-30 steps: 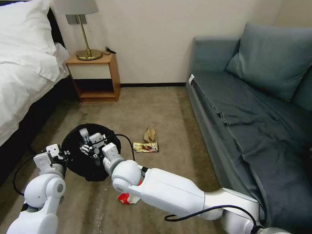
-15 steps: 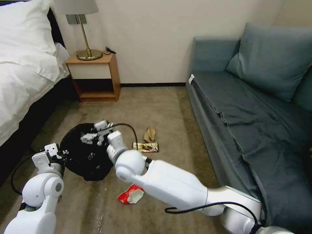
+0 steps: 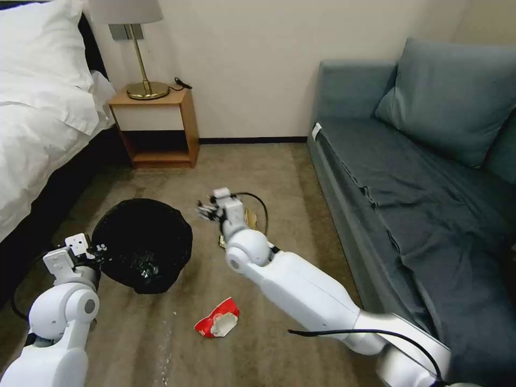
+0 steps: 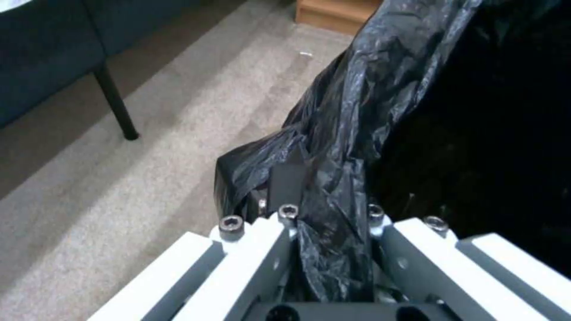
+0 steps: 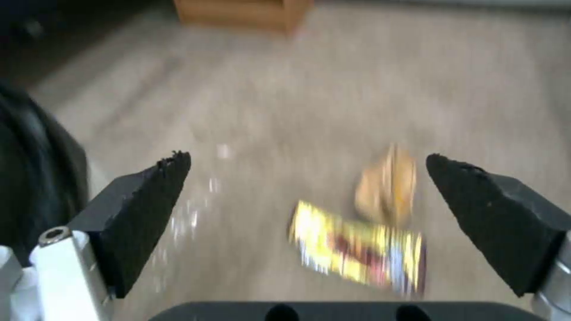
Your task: Pick up the trash bin, then pick up the garbage on the floor and place it into the trash bin.
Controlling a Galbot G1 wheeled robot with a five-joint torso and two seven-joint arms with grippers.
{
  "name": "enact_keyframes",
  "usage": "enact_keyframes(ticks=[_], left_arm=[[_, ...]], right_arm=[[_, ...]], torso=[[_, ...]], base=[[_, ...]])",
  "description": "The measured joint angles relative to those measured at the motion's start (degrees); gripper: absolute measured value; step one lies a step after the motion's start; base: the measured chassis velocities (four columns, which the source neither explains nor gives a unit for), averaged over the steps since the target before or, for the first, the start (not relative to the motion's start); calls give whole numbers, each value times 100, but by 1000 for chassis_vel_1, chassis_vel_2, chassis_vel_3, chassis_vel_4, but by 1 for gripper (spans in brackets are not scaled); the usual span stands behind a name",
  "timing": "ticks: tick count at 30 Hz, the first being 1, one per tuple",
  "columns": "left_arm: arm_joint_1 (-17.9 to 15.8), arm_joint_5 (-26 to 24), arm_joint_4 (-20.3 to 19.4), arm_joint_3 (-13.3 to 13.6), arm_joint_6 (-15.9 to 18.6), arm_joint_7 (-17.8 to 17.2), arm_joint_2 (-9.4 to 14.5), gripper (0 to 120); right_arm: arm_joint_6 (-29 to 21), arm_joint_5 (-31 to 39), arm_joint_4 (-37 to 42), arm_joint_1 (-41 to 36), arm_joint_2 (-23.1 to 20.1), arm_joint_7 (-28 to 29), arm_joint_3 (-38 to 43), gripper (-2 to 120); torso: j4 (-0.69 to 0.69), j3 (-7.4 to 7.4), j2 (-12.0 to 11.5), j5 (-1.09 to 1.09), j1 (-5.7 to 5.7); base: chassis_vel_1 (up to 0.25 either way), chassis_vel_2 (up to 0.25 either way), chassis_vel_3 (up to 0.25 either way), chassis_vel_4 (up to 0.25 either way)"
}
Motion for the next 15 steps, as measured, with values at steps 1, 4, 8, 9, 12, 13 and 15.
enact_keyframes(ticks=[1,4,8,9,12,13,15], left_arm=[[6,0,-4,-5,-2,2,-6,1],[26,1,-7,-6,-8,20,-23,1],[51,32,-8,8,-29,35,-51,1],[56,40,-22,12,-29,33,-53,1],[66,46,-80,25,-27,9,-51,1],[66,46,-80,25,-27,9,-51,1],[69,58,-124,77,-5,-32,-54,1]], right_arm=[[-128,287,13,-53,-20,122,20,100],[-380,817,53,-160,-8,424,119,100],[-669,1379,73,-421,136,890,337,100],[-775,1456,98,-537,167,1043,379,100],[-931,1632,152,-736,189,1278,402,100],[-931,1632,152,-736,189,1278,402,100],[-1239,2235,201,-897,233,1708,365,100]], torso=[[0,0,0,0,0],[1,0,0,0,0],[2,0,0,0,0],[2,0,0,-2,0],[1,0,0,-1,0],[1,0,0,-1,0],[1,-1,0,-1,0]], base=[[0,0,0,0],[0,0,0,0],[0,0,0,0],[0,0,0,0],[0,0,0,0],[0,0,0,0],[0,0,0,0]])
